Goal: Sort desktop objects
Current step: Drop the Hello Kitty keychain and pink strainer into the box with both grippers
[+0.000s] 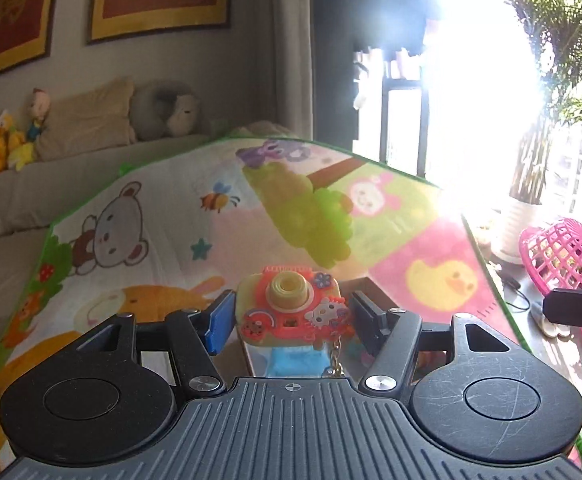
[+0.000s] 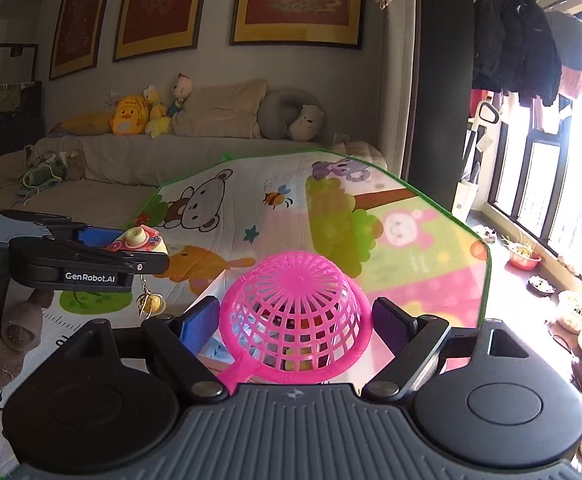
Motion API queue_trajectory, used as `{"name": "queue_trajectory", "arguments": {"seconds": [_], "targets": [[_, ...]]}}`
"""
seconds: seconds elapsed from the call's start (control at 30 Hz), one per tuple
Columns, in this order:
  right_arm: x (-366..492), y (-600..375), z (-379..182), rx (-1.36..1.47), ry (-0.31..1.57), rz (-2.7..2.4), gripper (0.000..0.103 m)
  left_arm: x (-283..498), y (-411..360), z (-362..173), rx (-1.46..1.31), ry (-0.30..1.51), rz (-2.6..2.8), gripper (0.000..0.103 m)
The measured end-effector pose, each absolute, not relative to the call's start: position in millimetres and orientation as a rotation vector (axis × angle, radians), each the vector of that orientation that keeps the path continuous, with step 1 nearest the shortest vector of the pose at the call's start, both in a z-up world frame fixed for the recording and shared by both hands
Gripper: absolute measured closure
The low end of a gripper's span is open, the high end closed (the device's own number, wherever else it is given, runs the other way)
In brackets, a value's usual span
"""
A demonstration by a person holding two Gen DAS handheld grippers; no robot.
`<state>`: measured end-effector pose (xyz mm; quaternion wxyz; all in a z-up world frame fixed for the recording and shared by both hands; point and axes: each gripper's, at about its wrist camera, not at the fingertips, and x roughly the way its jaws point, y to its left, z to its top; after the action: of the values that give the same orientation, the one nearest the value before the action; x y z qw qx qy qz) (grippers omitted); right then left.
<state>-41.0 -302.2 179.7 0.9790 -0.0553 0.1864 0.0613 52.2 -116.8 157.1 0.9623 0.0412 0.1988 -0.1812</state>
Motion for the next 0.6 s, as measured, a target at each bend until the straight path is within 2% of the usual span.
{"name": "queue_trajectory", "arguments": {"seconds": [0.1,0.17,0.23,0.43,0.6], "targets": [[-29.5,-315.0,183.5,-0.108,0.356,0.100,0.019,83.5,-135.7,154.9,0.044,0.426,-0.391,0.036],[-18.1,-320.8,181.1,-0.096,0.361,0.078,0.019,98.9,-137.1,151.2,0.008,0.451,-0.398,0.023],[-9.2,-326.4,178.7,-0.085,0.372,0.059,0.019,106.5,-130.2,146.1,-0.011,0.451,-0.386,0.015],[16.6,-336.0,172.5,-0.095,0.400,0.052,0.019,112.4,-84.9,120.0,-0.038,0.517,-0.268,0.008],[72.4,-323.4,166.6,-0.079,0.459,0.088,0.019,96.6,-68.4,82.9,0.016,0.607,-0.220,0.007]]}}
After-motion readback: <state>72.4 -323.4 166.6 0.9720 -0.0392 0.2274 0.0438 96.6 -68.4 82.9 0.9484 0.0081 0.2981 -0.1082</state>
